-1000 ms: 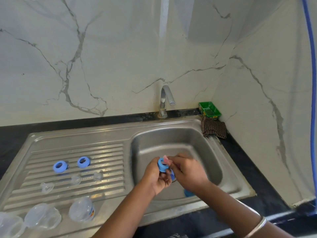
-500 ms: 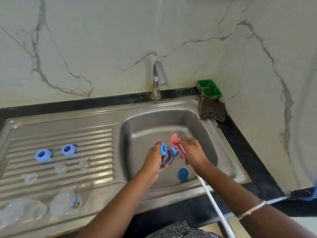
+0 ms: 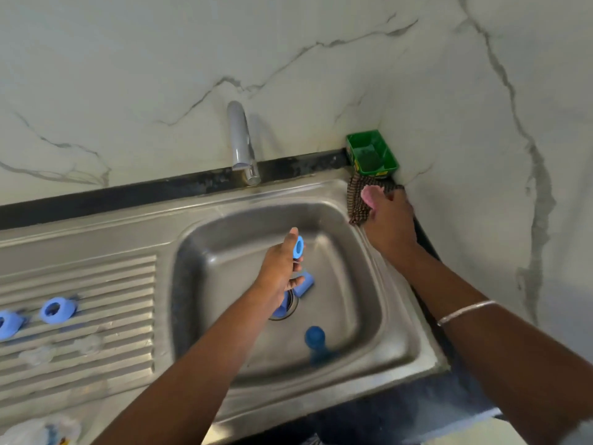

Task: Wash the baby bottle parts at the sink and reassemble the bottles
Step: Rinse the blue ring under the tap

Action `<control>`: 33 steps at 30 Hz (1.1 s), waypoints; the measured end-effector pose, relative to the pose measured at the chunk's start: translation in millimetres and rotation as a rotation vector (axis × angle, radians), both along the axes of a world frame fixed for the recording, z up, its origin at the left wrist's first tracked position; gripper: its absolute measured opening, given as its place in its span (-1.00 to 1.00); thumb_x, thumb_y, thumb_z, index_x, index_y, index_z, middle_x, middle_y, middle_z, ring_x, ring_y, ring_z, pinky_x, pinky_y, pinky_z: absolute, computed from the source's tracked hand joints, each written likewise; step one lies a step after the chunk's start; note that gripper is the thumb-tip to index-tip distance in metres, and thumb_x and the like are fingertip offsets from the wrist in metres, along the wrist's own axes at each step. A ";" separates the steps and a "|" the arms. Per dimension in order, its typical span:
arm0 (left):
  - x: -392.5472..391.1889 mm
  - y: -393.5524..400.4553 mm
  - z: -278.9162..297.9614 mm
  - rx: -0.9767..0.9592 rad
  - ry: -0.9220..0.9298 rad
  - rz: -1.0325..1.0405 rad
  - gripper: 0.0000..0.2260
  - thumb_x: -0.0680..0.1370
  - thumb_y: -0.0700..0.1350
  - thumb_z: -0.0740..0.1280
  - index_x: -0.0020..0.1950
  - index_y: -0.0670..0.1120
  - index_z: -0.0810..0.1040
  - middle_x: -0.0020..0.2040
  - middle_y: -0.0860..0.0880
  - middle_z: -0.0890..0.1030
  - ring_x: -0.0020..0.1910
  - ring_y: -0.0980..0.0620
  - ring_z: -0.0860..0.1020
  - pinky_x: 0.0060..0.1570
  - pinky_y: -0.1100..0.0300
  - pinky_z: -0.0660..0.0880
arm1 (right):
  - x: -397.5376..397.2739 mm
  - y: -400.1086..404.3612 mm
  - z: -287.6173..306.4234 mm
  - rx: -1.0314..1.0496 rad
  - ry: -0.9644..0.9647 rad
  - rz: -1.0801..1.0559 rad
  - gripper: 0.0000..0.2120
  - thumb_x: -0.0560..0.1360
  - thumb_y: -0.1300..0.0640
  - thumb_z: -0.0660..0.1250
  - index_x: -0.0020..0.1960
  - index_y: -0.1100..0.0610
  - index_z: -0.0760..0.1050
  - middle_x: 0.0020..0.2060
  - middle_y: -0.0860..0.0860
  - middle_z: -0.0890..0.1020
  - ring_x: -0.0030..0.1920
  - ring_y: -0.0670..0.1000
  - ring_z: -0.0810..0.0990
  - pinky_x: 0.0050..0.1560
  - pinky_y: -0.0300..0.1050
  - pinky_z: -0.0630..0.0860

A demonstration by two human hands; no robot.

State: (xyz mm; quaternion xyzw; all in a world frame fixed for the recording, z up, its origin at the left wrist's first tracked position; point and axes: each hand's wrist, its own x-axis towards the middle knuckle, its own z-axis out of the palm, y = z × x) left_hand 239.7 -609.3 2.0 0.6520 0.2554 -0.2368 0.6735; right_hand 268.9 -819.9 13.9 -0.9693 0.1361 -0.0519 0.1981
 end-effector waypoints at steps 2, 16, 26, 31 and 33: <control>10.6 -8.7 -2.6 0.015 -0.006 0.013 -0.52 0.60 0.25 0.22 0.16 -0.16 0.59 -0.18 -0.03 0.49 -0.22 0.05 0.44 -0.18 0.14 0.51 | 15.7 -9.9 -3.4 -0.027 0.021 -0.022 -0.48 0.49 0.27 0.25 0.43 0.02 0.41 0.22 0.24 0.40 0.11 0.33 0.45 0.20 0.15 0.44; 39.3 -24.3 -24.9 -0.077 0.085 0.189 -0.64 0.65 0.22 0.14 0.05 -0.04 0.53 -0.21 -0.04 0.55 -0.31 0.05 0.45 -0.25 0.15 0.47 | 41.9 -5.9 -26.4 -0.317 -0.047 -0.112 -0.57 0.35 0.04 0.29 0.21 0.03 0.51 0.18 0.22 0.47 0.15 0.28 0.44 0.13 0.16 0.35; 53.1 9.1 -31.2 -0.231 0.103 0.366 -0.65 0.68 0.17 0.11 0.04 -0.07 0.51 -0.32 -0.09 0.68 -0.49 0.08 0.51 -0.44 0.23 0.46 | 70.9 89.5 -35.3 0.317 -0.073 0.291 -0.66 0.59 0.06 0.31 0.35 0.07 0.54 0.20 0.14 0.56 0.22 0.16 0.53 0.26 0.10 0.45; 61.1 34.5 -28.4 -0.328 0.142 0.467 -0.61 0.68 0.13 0.15 0.16 -0.18 0.52 -0.22 -0.16 0.72 -0.50 0.09 0.57 -0.50 0.28 0.51 | 99.7 135.5 -30.5 0.616 -0.102 0.372 -0.57 0.70 0.03 0.09 0.55 0.08 0.26 -0.06 0.06 0.54 0.01 0.02 0.50 0.11 -0.19 0.43; 64.4 41.9 -26.6 -0.366 0.153 0.491 -0.61 0.68 0.12 0.15 0.19 -0.21 0.50 -0.18 -0.19 0.72 -0.50 0.08 0.57 -0.50 0.29 0.51 | 112.4 146.9 -27.7 0.617 -0.087 0.383 -0.57 0.71 0.00 0.06 0.55 0.07 0.25 -0.06 0.01 0.53 -0.10 -0.06 0.50 -0.03 -0.44 0.39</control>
